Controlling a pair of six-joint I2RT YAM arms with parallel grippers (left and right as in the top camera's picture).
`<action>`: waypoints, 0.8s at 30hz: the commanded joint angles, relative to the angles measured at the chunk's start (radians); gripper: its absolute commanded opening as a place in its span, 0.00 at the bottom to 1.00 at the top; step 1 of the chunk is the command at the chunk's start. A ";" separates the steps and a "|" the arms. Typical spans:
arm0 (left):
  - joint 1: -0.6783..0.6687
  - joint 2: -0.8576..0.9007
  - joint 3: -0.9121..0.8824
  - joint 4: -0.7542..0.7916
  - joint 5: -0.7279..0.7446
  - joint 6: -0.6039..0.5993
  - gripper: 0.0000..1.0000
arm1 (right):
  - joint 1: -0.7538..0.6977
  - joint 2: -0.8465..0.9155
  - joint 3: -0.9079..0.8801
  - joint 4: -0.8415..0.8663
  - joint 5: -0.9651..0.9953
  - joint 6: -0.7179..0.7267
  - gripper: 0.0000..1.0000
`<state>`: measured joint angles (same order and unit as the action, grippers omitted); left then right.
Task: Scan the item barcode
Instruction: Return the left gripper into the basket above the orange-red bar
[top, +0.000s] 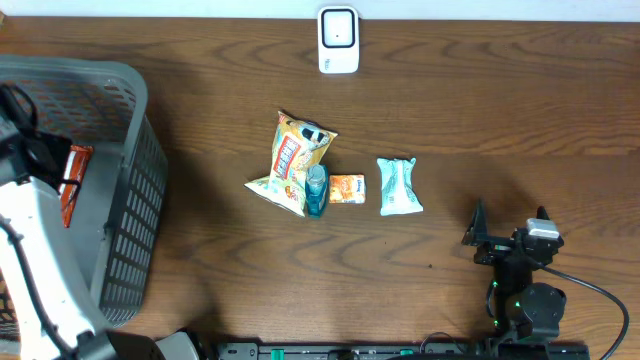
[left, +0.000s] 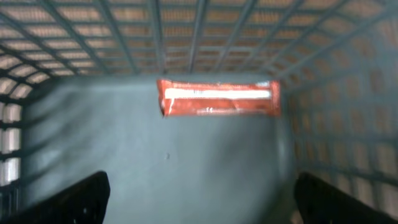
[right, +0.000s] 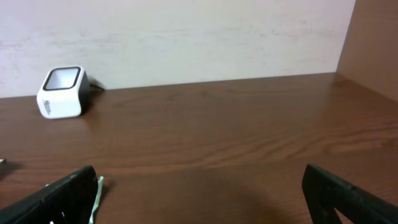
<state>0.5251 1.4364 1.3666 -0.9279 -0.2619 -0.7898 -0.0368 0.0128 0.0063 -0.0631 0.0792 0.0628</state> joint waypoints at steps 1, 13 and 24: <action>0.013 0.009 -0.177 0.171 0.019 0.037 0.94 | 0.005 -0.002 -0.001 -0.004 0.008 -0.012 0.99; 0.014 0.100 -0.386 0.718 0.063 0.397 0.24 | 0.005 -0.002 -0.001 -0.004 0.008 -0.012 0.99; 0.027 0.290 -0.386 0.774 -0.065 0.340 0.11 | 0.005 -0.002 -0.001 -0.004 0.008 -0.012 0.99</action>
<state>0.5385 1.6939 0.9882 -0.1574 -0.2584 -0.4366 -0.0368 0.0128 0.0063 -0.0635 0.0792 0.0628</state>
